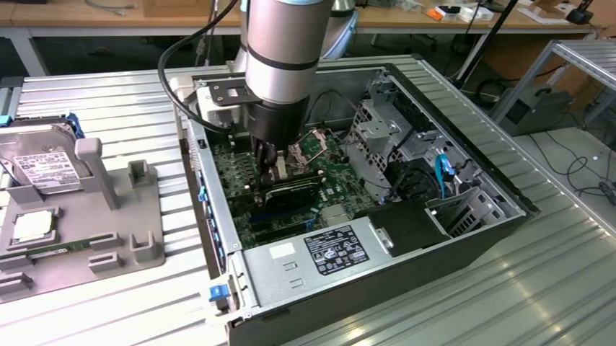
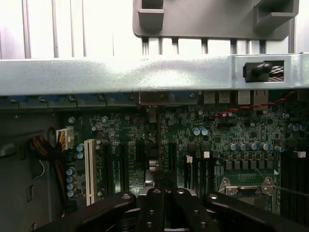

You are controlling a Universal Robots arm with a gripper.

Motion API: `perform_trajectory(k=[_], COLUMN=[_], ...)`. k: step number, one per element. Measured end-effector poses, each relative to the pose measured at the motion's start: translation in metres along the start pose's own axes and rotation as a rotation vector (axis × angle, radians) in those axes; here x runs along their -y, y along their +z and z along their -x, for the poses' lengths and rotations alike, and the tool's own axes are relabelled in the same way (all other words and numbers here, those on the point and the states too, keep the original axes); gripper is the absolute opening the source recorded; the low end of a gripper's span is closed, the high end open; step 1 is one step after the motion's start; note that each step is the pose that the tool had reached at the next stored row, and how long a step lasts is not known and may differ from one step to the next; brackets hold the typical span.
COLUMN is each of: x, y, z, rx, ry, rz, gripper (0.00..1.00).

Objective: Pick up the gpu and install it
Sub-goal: 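Press down on the gpu until it lock into place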

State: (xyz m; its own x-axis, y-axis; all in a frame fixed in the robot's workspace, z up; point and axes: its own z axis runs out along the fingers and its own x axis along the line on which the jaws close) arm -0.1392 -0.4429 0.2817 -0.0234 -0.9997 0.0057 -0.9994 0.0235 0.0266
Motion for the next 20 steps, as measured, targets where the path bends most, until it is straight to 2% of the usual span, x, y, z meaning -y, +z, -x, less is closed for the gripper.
perform_trajectory(k=[20], x=[-0.0013], y=[0.0071], z=[-0.0007], rx=[0.0], ry=[0.0], rz=[-0.0001], gripper=[0.11])
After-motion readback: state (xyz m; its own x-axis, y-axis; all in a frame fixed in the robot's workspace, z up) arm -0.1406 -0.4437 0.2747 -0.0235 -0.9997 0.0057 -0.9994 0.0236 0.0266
